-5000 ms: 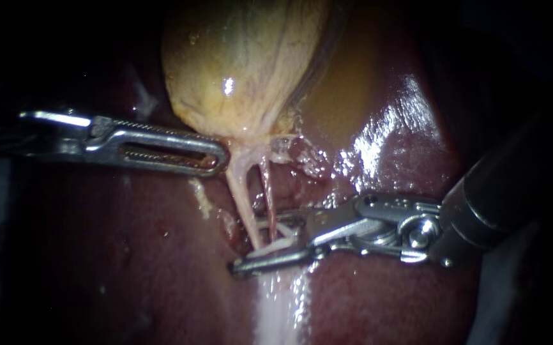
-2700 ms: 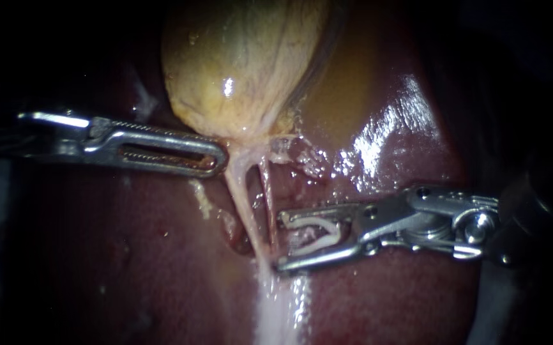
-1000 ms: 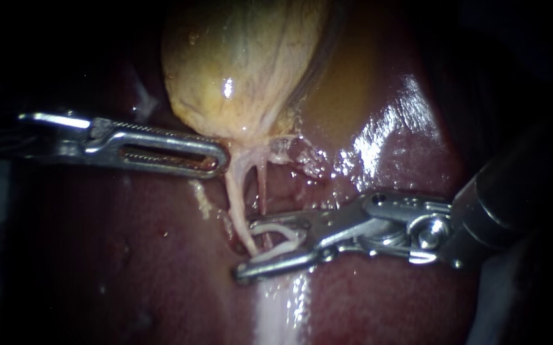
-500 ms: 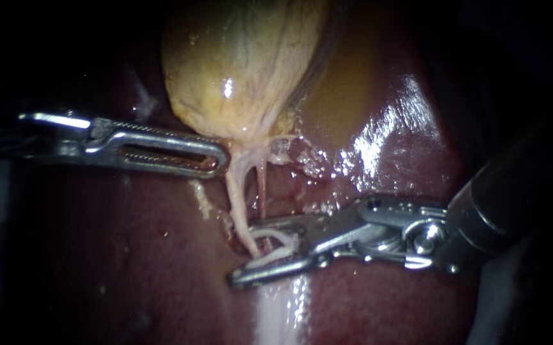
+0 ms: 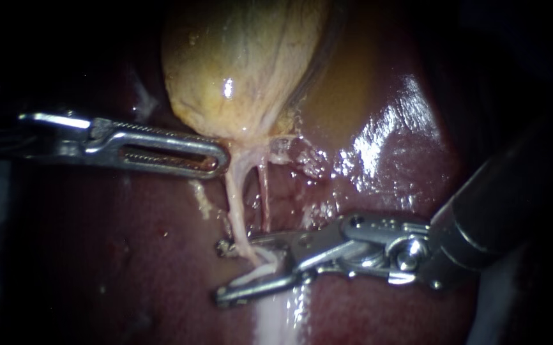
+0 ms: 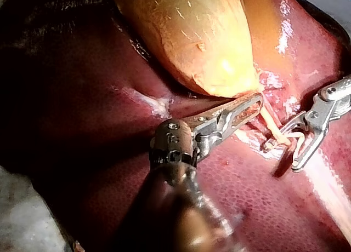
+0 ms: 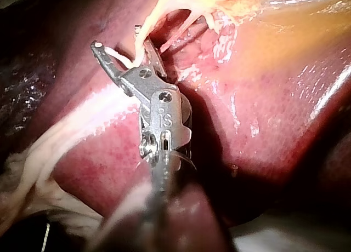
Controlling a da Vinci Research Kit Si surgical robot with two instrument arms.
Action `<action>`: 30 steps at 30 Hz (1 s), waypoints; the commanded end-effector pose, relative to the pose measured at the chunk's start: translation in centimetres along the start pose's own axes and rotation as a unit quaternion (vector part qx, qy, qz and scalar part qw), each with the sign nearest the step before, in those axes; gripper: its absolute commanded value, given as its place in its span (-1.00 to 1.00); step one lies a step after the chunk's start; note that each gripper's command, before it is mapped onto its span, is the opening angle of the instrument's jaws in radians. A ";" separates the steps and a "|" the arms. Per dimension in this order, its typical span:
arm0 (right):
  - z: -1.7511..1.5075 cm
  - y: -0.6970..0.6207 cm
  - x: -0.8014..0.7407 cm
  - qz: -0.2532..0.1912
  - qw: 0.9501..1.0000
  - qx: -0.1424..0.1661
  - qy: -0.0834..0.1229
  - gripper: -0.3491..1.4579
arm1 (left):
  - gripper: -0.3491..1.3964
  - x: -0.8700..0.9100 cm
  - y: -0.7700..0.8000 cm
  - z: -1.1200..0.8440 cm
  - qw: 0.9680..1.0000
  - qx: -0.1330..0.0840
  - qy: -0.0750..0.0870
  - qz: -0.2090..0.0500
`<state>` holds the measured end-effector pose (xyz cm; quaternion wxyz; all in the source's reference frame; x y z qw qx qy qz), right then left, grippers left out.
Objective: Clipping first clip left tube
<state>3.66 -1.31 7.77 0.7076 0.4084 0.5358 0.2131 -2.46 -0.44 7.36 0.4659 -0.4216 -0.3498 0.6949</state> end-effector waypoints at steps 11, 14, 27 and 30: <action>0.11 0.06 -0.06 0.002 1.000 0.003 -0.001 -0.08 | -1.00 0.00 0.00 0.01 1.000 0.000 0.000 0.000; 0.10 0.06 -0.06 0.002 1.000 0.003 -0.001 -0.10 | -1.00 0.00 0.00 0.01 1.000 0.000 0.000 0.000; -0.05 0.07 0.08 0.007 1.000 0.008 0.001 -1.00 | -1.00 0.00 0.00 0.01 1.000 0.000 0.000 0.000; -0.10 0.07 0.14 0.018 1.000 0.000 -0.003 -1.00 | -1.00 0.00 0.00 0.01 1.000 0.000 0.000 0.000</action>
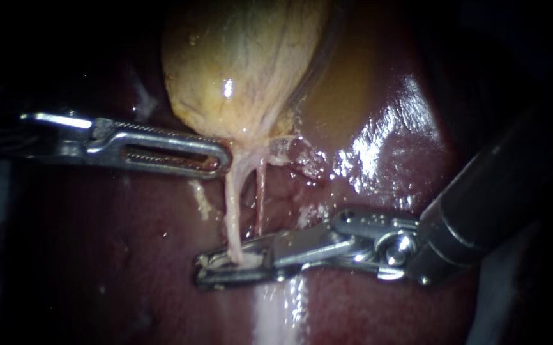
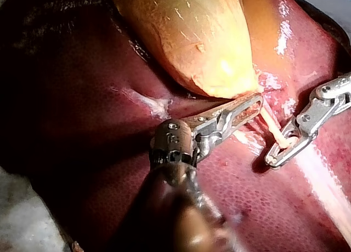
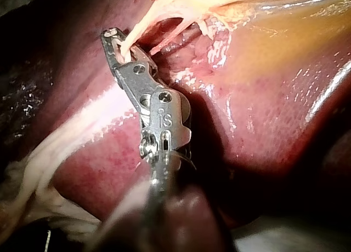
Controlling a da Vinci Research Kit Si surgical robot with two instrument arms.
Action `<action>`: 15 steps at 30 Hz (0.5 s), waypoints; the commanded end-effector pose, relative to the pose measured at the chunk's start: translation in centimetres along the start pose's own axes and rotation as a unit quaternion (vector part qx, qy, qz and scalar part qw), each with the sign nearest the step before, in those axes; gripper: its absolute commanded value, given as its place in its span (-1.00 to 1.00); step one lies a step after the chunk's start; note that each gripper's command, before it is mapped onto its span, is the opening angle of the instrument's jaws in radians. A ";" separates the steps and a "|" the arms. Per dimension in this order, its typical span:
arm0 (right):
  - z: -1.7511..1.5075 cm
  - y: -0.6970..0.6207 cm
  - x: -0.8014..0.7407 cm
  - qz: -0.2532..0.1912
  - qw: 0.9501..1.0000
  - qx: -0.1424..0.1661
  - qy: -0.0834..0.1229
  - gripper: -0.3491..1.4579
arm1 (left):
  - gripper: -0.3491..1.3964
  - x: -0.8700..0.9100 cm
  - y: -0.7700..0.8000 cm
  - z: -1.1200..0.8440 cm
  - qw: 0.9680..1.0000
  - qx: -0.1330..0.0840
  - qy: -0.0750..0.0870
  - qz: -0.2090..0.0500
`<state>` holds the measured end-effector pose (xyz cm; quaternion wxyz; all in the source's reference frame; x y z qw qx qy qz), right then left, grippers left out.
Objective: Clipping first clip left tube
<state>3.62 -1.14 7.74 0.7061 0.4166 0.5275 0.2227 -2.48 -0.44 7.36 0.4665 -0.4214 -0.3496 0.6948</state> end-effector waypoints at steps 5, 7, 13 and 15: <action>-0.01 -0.01 -0.02 0.009 1.000 -0.004 -0.013 -1.00 | -1.00 0.00 0.00 0.00 1.000 0.000 0.000 0.000; 0.00 -0.01 -0.04 0.012 1.000 -0.004 -0.013 -1.00 | -1.00 0.00 0.00 0.00 1.000 0.000 0.000 0.000; 0.00 -0.01 -0.05 0.011 1.000 -0.005 -0.015 -1.00 | -1.00 0.00 -0.01 0.00 1.000 0.000 0.000 0.000; 0.00 -0.01 -0.05 0.011 1.000 -0.005 -0.015 -1.00 | -1.00 0.00 -0.01 0.00 1.000 0.000 0.000 0.000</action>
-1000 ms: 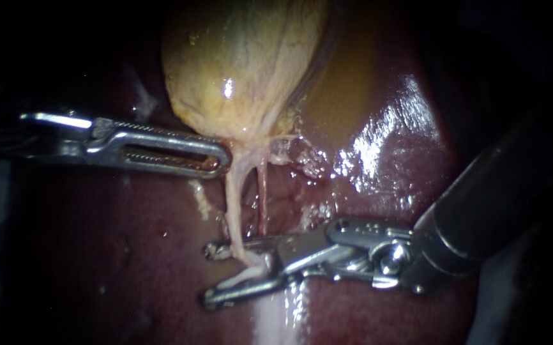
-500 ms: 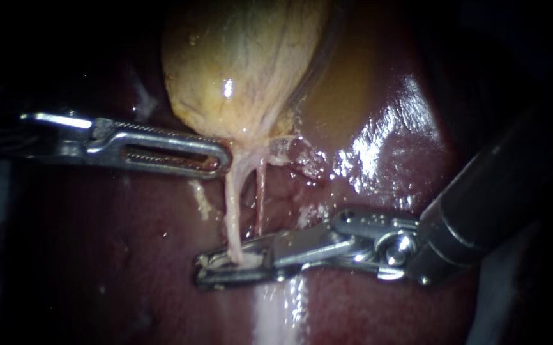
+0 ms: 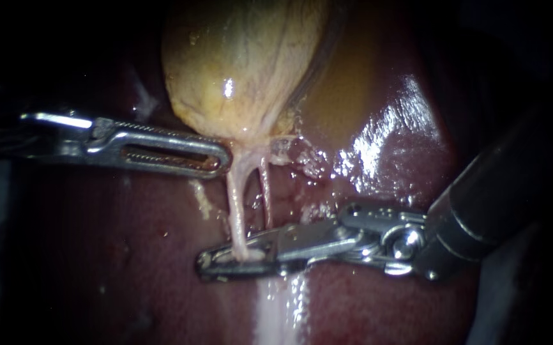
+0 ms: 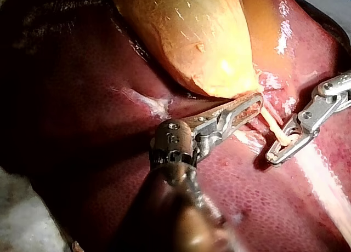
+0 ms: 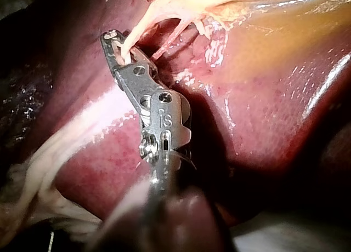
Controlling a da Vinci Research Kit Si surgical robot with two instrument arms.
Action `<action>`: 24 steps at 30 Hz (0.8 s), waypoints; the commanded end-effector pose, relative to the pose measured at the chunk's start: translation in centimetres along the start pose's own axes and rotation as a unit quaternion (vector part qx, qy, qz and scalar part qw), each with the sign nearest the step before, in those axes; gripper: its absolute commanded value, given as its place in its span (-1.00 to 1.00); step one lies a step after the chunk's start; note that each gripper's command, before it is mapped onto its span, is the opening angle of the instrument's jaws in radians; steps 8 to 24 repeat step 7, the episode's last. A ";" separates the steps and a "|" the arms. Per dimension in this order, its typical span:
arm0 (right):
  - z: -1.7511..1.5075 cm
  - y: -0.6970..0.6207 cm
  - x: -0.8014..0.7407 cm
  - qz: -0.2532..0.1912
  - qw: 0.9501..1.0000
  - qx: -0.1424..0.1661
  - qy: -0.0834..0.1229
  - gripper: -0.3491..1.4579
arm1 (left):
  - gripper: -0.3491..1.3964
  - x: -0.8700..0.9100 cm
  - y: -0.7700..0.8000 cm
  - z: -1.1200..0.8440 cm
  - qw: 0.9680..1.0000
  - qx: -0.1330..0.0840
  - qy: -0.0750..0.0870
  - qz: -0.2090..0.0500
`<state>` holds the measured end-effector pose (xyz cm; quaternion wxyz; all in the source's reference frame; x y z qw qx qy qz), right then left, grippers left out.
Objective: Clipping first clip left tube
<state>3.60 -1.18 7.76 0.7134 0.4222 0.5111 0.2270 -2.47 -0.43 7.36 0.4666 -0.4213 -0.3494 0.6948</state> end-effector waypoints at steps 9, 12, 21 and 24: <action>-0.01 0.01 0.00 0.006 1.000 0.000 0.000 -1.00 | -1.00 0.00 0.00 0.00 1.000 0.000 0.000 0.000; -0.01 0.01 0.00 0.006 1.000 0.000 0.000 -1.00 | -1.00 0.00 0.00 0.00 1.000 0.000 0.000 0.000; -0.01 0.01 0.00 0.006 1.000 0.000 0.000 -1.00 | -1.00 0.00 0.00 0.00 1.000 0.000 0.000 0.000; -0.01 0.01 0.00 0.006 1.000 0.000 0.000 -1.00 | -1.00 0.00 0.00 0.00 1.000 0.000 0.000 0.000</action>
